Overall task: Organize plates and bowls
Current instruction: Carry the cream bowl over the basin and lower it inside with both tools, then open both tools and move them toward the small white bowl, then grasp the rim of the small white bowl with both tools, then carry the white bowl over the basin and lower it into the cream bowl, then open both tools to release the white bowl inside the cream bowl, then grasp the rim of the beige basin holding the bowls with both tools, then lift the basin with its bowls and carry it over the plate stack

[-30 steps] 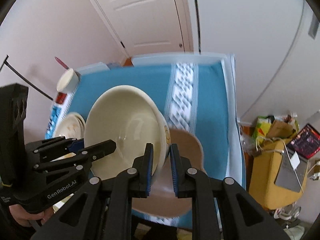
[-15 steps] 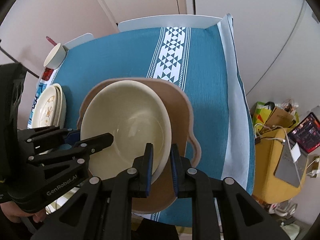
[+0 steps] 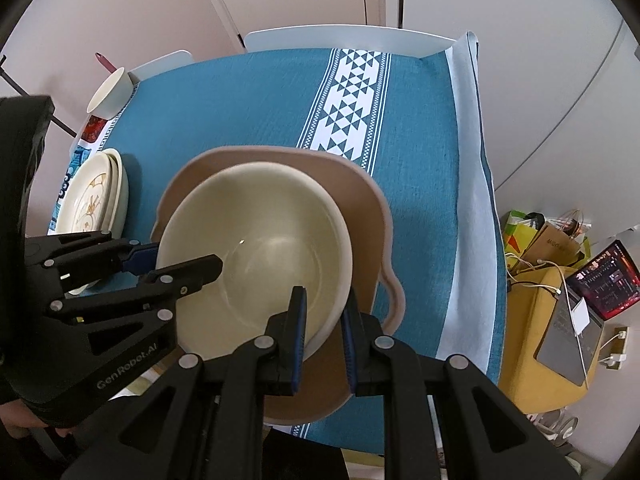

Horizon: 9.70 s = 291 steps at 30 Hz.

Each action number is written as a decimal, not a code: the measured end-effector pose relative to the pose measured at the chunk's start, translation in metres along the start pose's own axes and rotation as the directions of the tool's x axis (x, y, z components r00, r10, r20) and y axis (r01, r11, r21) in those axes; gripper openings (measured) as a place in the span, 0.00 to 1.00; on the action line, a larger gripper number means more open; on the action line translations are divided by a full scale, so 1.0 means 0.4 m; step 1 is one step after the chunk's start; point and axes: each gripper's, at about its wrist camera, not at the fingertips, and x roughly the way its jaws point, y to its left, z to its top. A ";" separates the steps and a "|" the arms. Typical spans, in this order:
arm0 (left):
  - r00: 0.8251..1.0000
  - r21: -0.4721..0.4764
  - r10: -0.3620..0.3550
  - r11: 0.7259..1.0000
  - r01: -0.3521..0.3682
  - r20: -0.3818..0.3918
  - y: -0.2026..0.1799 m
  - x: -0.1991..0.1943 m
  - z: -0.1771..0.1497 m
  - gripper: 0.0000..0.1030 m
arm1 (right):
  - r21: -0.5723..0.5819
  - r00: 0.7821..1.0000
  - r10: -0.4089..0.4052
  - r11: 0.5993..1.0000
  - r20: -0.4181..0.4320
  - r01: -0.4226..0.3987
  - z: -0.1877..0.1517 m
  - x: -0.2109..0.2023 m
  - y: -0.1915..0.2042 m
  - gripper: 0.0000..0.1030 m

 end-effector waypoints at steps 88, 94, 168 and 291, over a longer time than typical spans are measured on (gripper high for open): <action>0.958 -0.717 0.211 0.697 -0.007 0.196 1.194 -0.078 0.168 0.24 | -0.350 0.923 0.376 0.856 -0.083 -0.380 0.805 0.451 0.879 0.23; 0.957 -0.703 0.219 0.711 -0.023 0.191 1.185 -0.082 0.168 0.24 | -0.346 0.924 0.375 0.860 -0.068 -0.375 0.801 0.440 0.871 0.22; 0.992 0.106 0.069 0.991 -0.080 0.105 -0.044 -0.104 -0.037 0.24 | 0.200 0.983 0.007 0.979 0.184 -0.044 -0.069 -0.078 0.015 0.21; 0.992 0.113 0.042 0.992 -0.056 0.121 0.517 -0.288 -0.190 0.13 | -0.268 0.990 0.119 0.959 0.077 -0.094 0.078 -0.048 0.513 0.16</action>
